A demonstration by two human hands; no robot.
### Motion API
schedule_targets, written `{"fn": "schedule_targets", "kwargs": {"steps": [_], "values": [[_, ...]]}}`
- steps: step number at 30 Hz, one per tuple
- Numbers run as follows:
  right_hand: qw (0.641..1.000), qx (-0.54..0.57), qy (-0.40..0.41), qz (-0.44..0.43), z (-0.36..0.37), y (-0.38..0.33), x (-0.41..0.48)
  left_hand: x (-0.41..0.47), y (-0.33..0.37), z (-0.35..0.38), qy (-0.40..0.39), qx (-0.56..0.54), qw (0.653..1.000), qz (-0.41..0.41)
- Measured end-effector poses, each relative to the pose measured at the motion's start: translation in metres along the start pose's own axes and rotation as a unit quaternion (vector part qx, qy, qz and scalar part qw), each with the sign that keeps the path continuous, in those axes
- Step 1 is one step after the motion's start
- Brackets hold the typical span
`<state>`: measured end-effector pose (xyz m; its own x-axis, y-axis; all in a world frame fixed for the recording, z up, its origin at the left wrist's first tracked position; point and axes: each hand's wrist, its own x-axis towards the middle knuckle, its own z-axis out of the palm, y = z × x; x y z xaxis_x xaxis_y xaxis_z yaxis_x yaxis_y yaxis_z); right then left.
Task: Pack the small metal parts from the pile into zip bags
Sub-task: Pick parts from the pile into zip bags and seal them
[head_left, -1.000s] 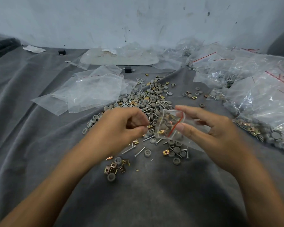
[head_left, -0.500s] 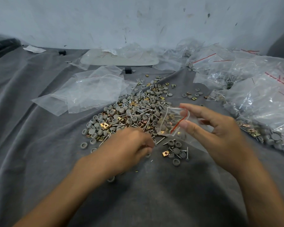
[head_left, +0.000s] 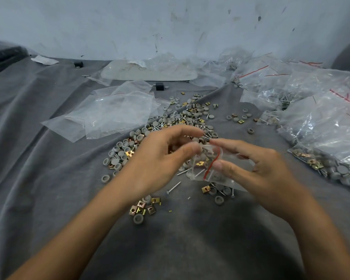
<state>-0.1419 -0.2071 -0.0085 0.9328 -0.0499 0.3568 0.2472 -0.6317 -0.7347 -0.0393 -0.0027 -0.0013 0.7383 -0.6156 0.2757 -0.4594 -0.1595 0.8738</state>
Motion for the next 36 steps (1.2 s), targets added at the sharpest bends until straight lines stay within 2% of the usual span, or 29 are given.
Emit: {"fn": "schedule_targets", "kwargs": {"steps": [1, 3, 5, 7, 11, 15, 20, 25, 29, 36], "values": [[1.000, -0.005, 0.019, -0.001, -0.001, 0.000, 0.000, 0.001, -0.004, -0.002, 0.033, 0.025, 0.999, 0.007], [0.998, -0.007, 0.059, 0.002, -0.005, 0.002, 0.000, 0.003, -0.015, -0.007, 0.071, 0.143, 0.987, 0.011], [0.997, -0.001, 0.080, 0.006, -0.008, 0.003, -0.001, 0.003, -0.024, -0.007, 0.027, 0.274, 0.961, 0.012], [0.997, -0.001, 0.083, 0.010, -0.009, 0.002, -0.001, 0.002, -0.034, -0.001, -0.044, 0.358, 0.932, 0.041], [0.997, 0.000, 0.079, 0.013, -0.010, 0.001, -0.002, 0.002, -0.047, 0.007, -0.109, 0.448, 0.881, 0.104], [0.997, 0.003, 0.078, 0.012, -0.011, 0.002, -0.002, 0.005, -0.048, 0.005, -0.118, 0.480, 0.861, 0.116], [0.997, 0.010, 0.078, 0.010, -0.012, 0.003, -0.002, 0.003, -0.044, 0.002, -0.133, 0.463, 0.871, 0.094], [0.997, 0.007, 0.074, 0.015, -0.010, 0.003, -0.002, 0.001, -0.035, 0.003, -0.111, 0.502, 0.853, 0.088], [0.997, 0.009, 0.071, 0.018, -0.010, 0.002, -0.001, 0.001, -0.034, 0.002, -0.088, 0.523, 0.846, 0.051], [0.998, 0.003, 0.067, 0.018, -0.009, 0.000, -0.002, 0.004, -0.030, -0.019, 0.006, 0.337, 0.941, -0.040]]}}
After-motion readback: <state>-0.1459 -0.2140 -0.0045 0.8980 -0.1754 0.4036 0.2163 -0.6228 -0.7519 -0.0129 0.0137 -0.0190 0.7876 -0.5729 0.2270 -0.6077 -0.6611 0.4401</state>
